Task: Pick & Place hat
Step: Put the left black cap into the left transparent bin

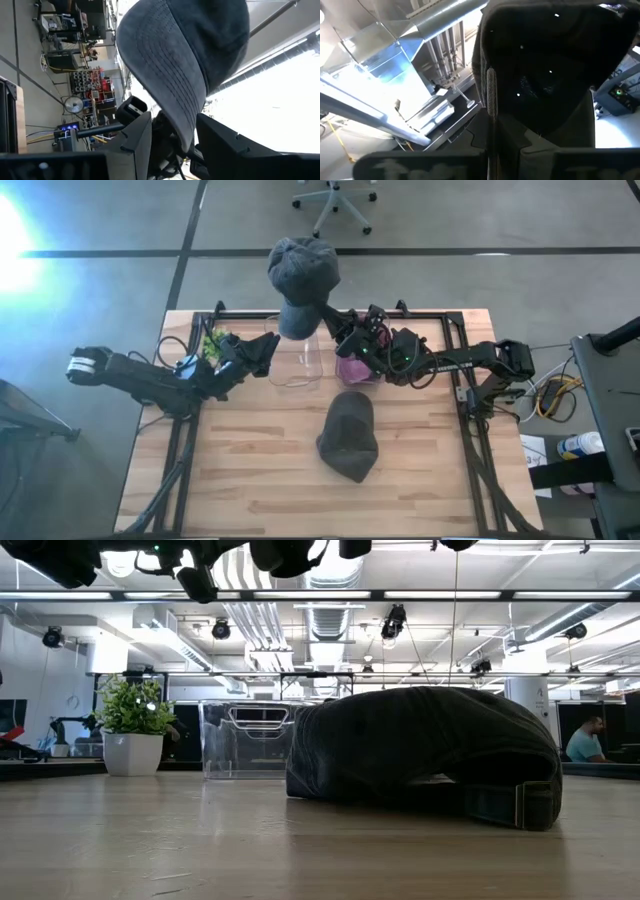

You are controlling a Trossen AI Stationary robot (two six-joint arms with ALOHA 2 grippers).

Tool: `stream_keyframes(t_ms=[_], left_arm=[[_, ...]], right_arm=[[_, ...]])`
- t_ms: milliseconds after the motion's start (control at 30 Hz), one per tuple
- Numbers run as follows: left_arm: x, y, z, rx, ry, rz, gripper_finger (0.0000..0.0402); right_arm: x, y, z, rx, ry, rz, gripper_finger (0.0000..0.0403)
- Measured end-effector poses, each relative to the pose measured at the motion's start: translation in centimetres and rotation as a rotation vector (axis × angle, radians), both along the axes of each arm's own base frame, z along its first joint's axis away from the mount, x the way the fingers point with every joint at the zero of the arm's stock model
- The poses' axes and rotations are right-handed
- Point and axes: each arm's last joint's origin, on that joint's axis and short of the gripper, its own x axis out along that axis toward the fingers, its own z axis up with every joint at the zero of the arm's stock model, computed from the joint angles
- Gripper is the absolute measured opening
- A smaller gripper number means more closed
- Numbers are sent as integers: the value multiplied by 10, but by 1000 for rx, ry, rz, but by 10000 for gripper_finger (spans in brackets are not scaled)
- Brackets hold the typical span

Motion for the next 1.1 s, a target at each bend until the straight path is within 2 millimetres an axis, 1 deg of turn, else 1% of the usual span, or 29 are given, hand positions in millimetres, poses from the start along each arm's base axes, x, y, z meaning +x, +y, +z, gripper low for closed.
stream_keyframes(t_ms=[200,367,467,567,700,900,1000,1100], left_arm=[[3,4,11,26,-15,12,149],[15,6,17,53,-14,5,149],[19,6,23,73,-23,2,149],[17,6,25,106,-7,19,142],[10,6,29,137,-5,43,105],[8,6,31,144,-17,62,16],[7,5,32,189,-14,60,11],[3,4,35,231,-8,53,9]], right_arm=[[5,2,-1,12,-9,14,13],[19,4,-1,0,-17,56,13],[21,5,3,-6,-26,56,13],[21,7,0,5,-15,36,13],[21,7,0,-4,-4,40,13],[25,6,-7,1,105,38,17],[27,6,-10,-42,197,85,37],[27,10,-14,-82,326,173,72]])
